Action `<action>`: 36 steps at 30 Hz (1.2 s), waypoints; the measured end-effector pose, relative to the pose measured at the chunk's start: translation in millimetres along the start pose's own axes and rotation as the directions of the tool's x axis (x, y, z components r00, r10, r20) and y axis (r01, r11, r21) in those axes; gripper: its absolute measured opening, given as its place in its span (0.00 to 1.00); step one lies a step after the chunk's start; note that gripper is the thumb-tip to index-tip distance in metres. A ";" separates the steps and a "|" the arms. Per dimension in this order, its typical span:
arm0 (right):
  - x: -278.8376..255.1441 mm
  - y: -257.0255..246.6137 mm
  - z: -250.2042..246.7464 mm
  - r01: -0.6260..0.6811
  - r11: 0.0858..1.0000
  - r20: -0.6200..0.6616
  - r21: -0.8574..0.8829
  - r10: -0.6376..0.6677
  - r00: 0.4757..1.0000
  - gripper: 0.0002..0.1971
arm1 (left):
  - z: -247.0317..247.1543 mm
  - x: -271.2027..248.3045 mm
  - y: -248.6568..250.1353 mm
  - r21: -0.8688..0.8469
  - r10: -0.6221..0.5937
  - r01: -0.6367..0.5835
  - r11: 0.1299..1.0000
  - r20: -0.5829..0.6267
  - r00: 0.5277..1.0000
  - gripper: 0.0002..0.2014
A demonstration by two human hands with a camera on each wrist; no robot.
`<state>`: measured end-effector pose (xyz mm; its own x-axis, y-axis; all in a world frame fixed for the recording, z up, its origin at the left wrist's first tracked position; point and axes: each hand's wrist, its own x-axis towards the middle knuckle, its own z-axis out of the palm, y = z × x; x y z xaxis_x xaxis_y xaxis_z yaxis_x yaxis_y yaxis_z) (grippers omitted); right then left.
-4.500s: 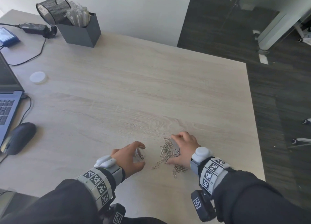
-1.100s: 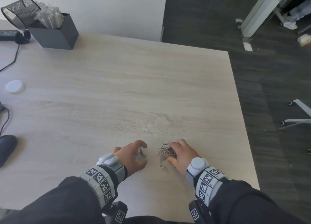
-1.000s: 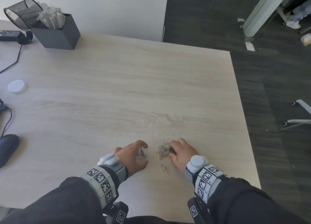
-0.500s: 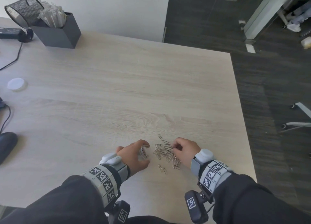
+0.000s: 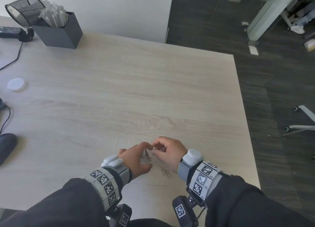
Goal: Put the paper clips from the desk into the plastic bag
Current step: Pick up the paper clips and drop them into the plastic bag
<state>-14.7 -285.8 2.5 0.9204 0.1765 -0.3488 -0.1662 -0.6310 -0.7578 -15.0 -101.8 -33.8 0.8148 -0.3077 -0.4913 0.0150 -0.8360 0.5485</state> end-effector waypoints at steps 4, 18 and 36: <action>8.4 29.4 -16.7 -0.107 0.987 -0.111 -0.122 0.093 0.989 0.11 | 0.3 -1.3 -11.4 -0.025 -0.035 0.035 0.999 -0.005 0.999 0.27; 14.2 47.8 -2.6 0.212 0.827 0.193 -0.521 -0.128 0.973 0.26 | 0.3 -3.5 -26.2 -0.048 -0.085 0.084 0.995 -0.025 0.996 0.25; 9.8 52.0 -13.1 0.035 0.882 0.146 -0.471 0.039 0.988 0.08 | 3.1 4.8 -21.7 -0.005 -0.081 0.081 0.997 0.023 0.996 0.25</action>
<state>-9.7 -326.8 -33.1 0.8516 0.2608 -0.4547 0.0526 -0.9056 -0.4209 -13.2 -86.6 -50.1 0.7974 -0.2493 -0.5496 0.0837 -0.8561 0.5099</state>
